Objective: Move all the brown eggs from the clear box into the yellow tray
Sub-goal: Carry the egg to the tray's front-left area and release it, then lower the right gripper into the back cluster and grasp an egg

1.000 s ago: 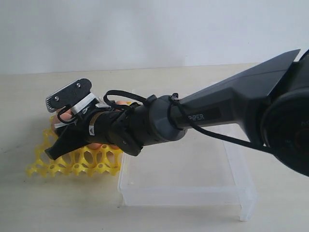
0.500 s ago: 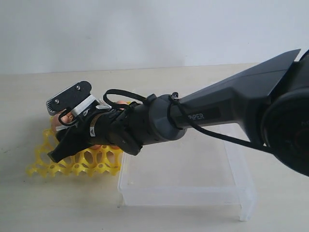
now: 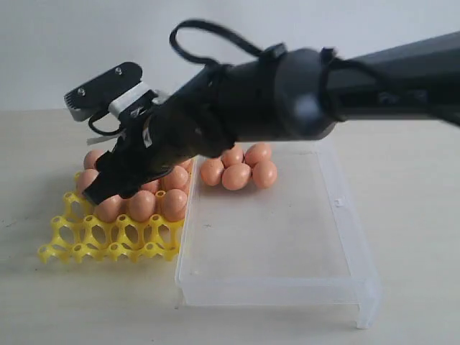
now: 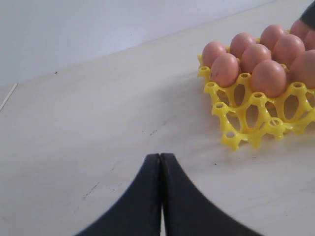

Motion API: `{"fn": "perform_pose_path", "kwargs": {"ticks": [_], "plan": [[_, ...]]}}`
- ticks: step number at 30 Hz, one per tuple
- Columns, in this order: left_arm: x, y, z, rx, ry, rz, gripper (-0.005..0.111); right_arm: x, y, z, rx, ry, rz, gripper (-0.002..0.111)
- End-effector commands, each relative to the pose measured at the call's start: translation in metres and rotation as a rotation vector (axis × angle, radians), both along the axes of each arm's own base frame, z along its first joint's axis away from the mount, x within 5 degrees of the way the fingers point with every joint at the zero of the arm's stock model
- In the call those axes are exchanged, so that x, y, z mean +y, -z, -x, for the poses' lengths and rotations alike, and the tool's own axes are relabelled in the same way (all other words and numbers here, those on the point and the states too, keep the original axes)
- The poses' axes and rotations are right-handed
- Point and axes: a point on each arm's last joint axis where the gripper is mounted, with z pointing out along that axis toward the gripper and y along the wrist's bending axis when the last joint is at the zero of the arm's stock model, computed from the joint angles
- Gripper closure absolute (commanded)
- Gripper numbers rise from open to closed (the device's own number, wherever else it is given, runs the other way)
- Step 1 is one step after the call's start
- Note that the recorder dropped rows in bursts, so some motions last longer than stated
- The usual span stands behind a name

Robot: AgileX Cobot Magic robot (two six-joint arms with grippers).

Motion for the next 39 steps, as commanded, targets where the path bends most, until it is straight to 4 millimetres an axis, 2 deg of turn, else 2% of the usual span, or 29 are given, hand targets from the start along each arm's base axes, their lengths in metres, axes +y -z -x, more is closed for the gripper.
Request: {"fn": "perform_pose_path", "kwargs": {"ticks": [1, 4, 7, 11, 14, 18, 21, 28, 39], "plan": [[0.0, -0.002, 0.0, -0.016, 0.004, 0.006, 0.107, -0.038, -0.026, 0.003, 0.137, 0.158, 0.139, 0.047], [0.0, -0.002, 0.0, -0.016, 0.004, 0.006, 0.107, -0.062, -0.028, -0.009, 0.194, 0.35, 0.166, 0.047], [0.0, -0.002, 0.0, -0.016, 0.004, 0.006, 0.107, -0.081, -0.023, -0.028, 0.229, 0.54, 0.115, 0.047], [0.0, -0.002, 0.0, -0.016, 0.004, 0.006, 0.107, -0.096, -0.009, -0.052, 0.273, 0.732, -0.011, 0.047], [0.0, -0.002, 0.0, -0.016, 0.004, 0.006, 0.107, -0.104, 0.008, -0.069, 0.326, 0.889, -0.149, 0.047], [0.0, -0.002, 0.0, -0.016, 0.004, 0.006, 0.107, -0.108, 0.029, -0.081, 0.409, 1.07, -0.273, 0.047], [0.0, -0.002, 0.0, -0.016, 0.004, 0.006, 0.107, -0.108, 0.042, -0.085, 0.444, 1.139, -0.315, 0.047], [0.0, -0.002, 0.0, -0.016, 0.004, 0.006, 0.107, -0.102, 0.057, -0.09, 0.511, 1.226, -0.46, 0.047], [0.0, -0.002, 0.0, -0.016, 0.004, 0.006, 0.107, -0.099, 0.081, -0.093, 0.555, 1.284, -0.489, 0.047]]}}
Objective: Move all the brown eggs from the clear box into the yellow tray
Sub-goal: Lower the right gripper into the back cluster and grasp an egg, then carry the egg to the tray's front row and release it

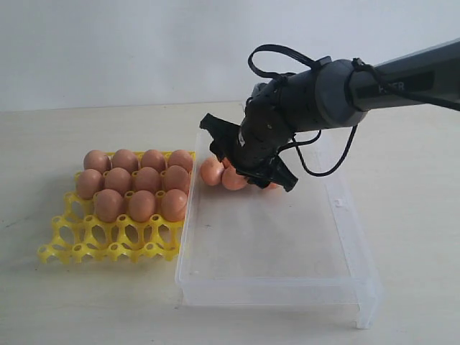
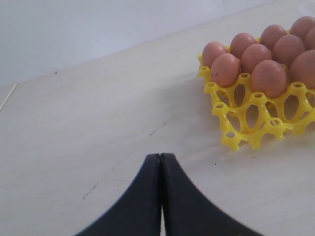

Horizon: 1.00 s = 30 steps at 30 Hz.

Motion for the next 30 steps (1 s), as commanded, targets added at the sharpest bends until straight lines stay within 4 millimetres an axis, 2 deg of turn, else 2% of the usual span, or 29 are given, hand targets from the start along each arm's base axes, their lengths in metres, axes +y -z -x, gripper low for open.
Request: {"fn": "perform_pose_path", "kwargs": {"ticks": [1, 5, 7, 14, 15, 16, 18, 22, 23, 24, 25, 26, 27, 28, 29, 30], "plan": [[0.0, -0.002, 0.0, -0.016, 0.004, 0.006, 0.107, 0.0, 0.01, -0.003, 0.005, 0.021, -0.02, 0.047], [0.0, -0.002, 0.0, -0.016, 0.004, 0.006, 0.107, 0.0, 0.018, -0.004, 0.011, 0.015, -0.001, 0.048], [0.0, -0.002, 0.0, -0.016, 0.004, 0.006, 0.107, -0.001, 0.019, -0.005, 0.001, -0.003, 0.019, 0.052], [0.0, -0.002, 0.0, -0.016, 0.004, 0.006, 0.107, -0.005, 0.02, -0.003, 0.012, -0.054, 0.103, 0.103], [0.0, -0.002, 0.0, -0.016, 0.004, 0.006, 0.107, -0.006, 0.017, -0.002, 0.014, -0.069, 0.117, 0.108], [0.0, -0.002, 0.0, -0.016, 0.004, 0.006, 0.107, -0.005, 0.013, -0.001, 0.006, -0.095, 0.13, 0.108], [0.0, -0.002, 0.0, -0.016, 0.004, 0.006, 0.107, -0.004, 0.003, 0.0, -0.026, -0.172, 0.164, 0.108], [0.0, -0.002, 0.0, -0.016, 0.004, 0.006, 0.107, 0.0, -0.03, 0.004, -0.133, -0.356, 0.24, 0.108], [0.0, -0.002, 0.0, -0.016, 0.004, 0.006, 0.107, 0.007, -0.05, 0.008, -0.233, -0.503, 0.286, 0.108], [0.0, -0.002, 0.0, -0.016, 0.004, 0.006, 0.107, 0.013, -0.06, 0.012, -0.284, -0.563, 0.298, 0.108], [0.0, -0.002, 0.0, -0.016, 0.004, 0.006, 0.107, 0.027, -0.08, 0.021, -0.415, -0.717, 0.329, 0.108], [0.0, -0.002, 0.0, -0.016, 0.004, 0.006, 0.107, 0.035, -0.088, 0.025, -0.484, -0.788, 0.343, 0.108], [0.0, -0.002, 0.0, -0.016, 0.004, 0.006, 0.107, 0.054, -0.101, 0.036, -0.624, -0.901, 0.334, 0.108], [0.0, -0.002, 0.0, -0.016, 0.004, 0.006, 0.107, 0.061, -0.104, 0.04, -0.679, -0.937, 0.328, 0.108], [0.0, -0.002, 0.0, -0.016, 0.004, 0.006, 0.107, 0.08, -0.11, 0.05, -0.813, -1.003, 0.312, 0.108], [0.0, -0.002, 0.0, -0.016, 0.004, 0.006, 0.107, 0.089, -0.111, 0.055, -0.865, -1.026, 0.305, 0.108]]}}
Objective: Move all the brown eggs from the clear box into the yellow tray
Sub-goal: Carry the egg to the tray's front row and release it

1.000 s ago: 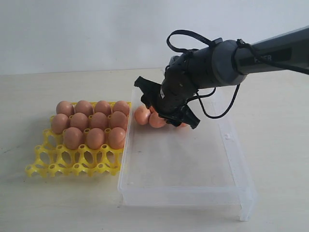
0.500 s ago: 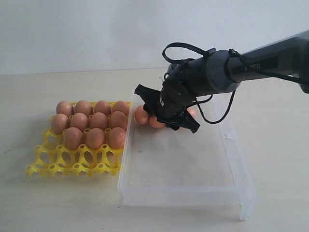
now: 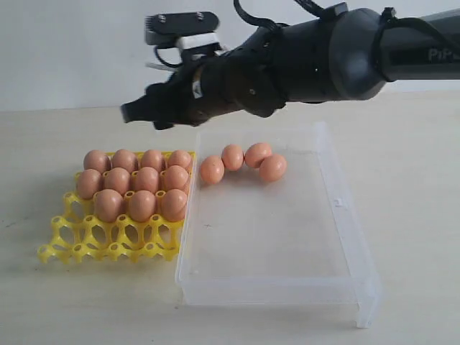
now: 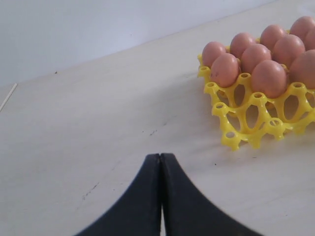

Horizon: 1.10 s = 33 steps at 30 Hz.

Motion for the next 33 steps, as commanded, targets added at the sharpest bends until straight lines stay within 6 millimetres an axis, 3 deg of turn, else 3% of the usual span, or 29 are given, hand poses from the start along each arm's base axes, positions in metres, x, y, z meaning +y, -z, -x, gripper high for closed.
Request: {"fn": "perform_pose_path", "kwargs": {"ticks": [1, 3, 6, 11, 22, 27, 33], "plan": [[0.0, -0.002, 0.0, -0.016, 0.004, 0.006, 0.107, 0.044, -0.011, 0.022, -0.268, -0.228, -0.081, 0.108], [0.0, -0.002, 0.0, -0.016, 0.004, 0.006, 0.107, 0.059, -0.001, 0.03, -0.331, -0.291, -0.082, 0.108], [0.0, -0.002, 0.0, -0.016, 0.004, 0.006, 0.107, 0.084, 0.035, 0.043, -0.352, -0.373, -0.069, 0.108], [0.0, -0.002, 0.0, -0.016, 0.004, 0.006, 0.107, 0.098, 0.086, 0.049, -0.302, -0.432, 0.001, 0.108], [0.0, -0.002, 0.0, -0.016, 0.004, 0.006, 0.107, 0.116, 0.107, 0.032, -0.239, -0.419, 0.074, 0.105], [0.0, -0.002, 0.0, -0.016, 0.004, 0.006, 0.107, 0.116, 0.109, 0.031, -0.226, -0.42, 0.099, 0.091], [0.0, -0.002, 0.0, -0.016, 0.004, 0.006, 0.107, 0.116, 0.109, 0.031, -0.228, -0.422, 0.102, 0.064]]}}
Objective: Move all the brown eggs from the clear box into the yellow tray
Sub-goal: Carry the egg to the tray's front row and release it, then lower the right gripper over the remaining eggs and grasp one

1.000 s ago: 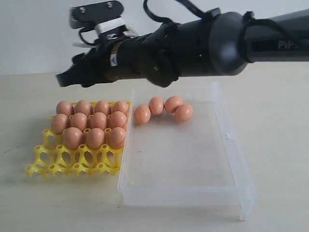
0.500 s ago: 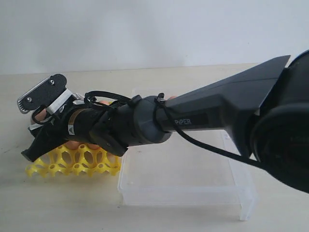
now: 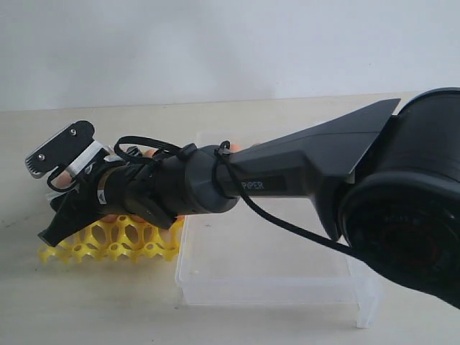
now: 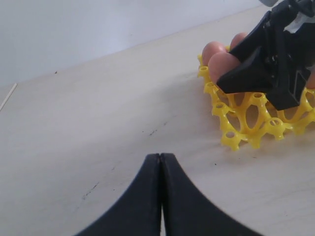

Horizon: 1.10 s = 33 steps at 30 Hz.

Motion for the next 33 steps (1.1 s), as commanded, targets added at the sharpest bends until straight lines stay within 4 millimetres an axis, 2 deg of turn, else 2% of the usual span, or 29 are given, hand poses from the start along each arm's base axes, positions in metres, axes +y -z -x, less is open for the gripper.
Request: {"fn": "perform_pose_path", "kwargs": {"ticks": [1, 5, 10, 12, 16, 18, 21, 24, 28, 33], "plan": [[0.0, -0.002, 0.0, -0.016, 0.004, 0.006, 0.107, 0.002, -0.006, 0.0, -0.024, -0.012, -0.009, 0.06], [0.0, -0.002, 0.0, -0.016, 0.004, 0.006, 0.107, 0.002, -0.006, 0.0, -0.024, -0.012, -0.009, 0.048], [0.0, -0.002, 0.0, -0.016, 0.004, 0.006, 0.107, 0.002, -0.011, 0.0, -0.027, -0.011, -0.011, 0.046], [0.0, -0.002, 0.0, -0.016, 0.004, 0.006, 0.107, -0.001, -0.023, 0.0, -0.032, -0.011, 0.011, 0.046], [0.0, -0.002, 0.0, -0.016, 0.004, 0.006, 0.107, -0.014, -0.069, 0.006, -0.008, 0.017, 0.082, 0.046], [0.0, -0.002, 0.0, -0.016, 0.004, 0.006, 0.107, -0.027, -0.095, 0.012, 0.015, 0.037, 0.156, 0.046], [0.0, -0.002, 0.0, -0.016, 0.004, 0.006, 0.107, -0.052, -0.125, 0.017, 0.097, 0.122, 0.258, 0.046], [0.0, -0.002, 0.0, -0.016, 0.004, 0.006, 0.107, -0.089, -0.141, 0.01, 0.23, 0.367, 0.322, 0.046], [0.0, -0.002, 0.0, -0.016, 0.004, 0.006, 0.107, -0.138, -0.142, -0.013, 0.315, 0.708, 0.398, 0.046], [0.0, -0.002, 0.0, -0.016, 0.004, 0.006, 0.107, -0.173, -0.124, -0.047, 0.449, 0.942, 0.282, 0.046]]}}
